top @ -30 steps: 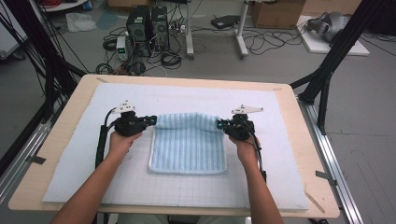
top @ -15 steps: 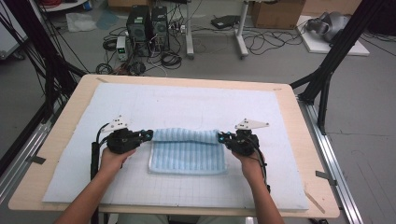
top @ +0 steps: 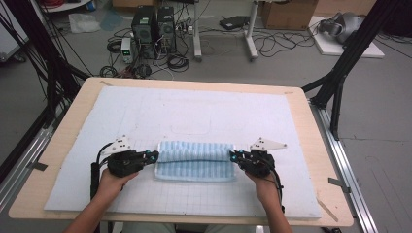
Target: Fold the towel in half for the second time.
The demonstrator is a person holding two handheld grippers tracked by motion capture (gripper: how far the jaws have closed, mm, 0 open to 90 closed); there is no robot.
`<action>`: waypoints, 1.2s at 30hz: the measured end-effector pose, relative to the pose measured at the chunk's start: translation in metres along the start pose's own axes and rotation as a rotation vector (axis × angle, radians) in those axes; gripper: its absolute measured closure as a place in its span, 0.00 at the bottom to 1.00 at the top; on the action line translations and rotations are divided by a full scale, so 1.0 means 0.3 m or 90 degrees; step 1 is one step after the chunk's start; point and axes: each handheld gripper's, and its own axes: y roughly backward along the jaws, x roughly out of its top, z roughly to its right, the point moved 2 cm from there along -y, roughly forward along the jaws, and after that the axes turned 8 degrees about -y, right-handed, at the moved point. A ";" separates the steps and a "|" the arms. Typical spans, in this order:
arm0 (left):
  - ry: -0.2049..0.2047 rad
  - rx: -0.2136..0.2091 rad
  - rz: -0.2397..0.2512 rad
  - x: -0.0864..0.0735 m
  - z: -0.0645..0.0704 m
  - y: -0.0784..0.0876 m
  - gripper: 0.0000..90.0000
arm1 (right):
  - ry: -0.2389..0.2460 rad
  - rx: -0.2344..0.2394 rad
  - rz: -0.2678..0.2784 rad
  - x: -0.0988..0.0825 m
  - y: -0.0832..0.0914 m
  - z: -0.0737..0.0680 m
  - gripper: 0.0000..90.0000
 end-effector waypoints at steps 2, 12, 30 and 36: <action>0.001 -0.003 -0.002 -0.008 0.008 0.007 0.95 | 0.003 0.002 0.003 -0.008 0.012 -0.010 0.92; 0.008 -0.005 -0.024 -0.036 0.036 0.015 0.91 | 0.014 -0.014 -0.023 -0.054 0.036 -0.020 0.93; -0.004 0.057 -0.026 0.018 0.020 -0.044 0.62 | 0.016 -0.010 0.008 -0.007 0.021 -0.080 0.57; 0.004 0.050 -0.103 -0.017 0.024 -0.104 0.67 | 0.058 -0.068 -0.070 -0.040 -0.069 -0.085 0.51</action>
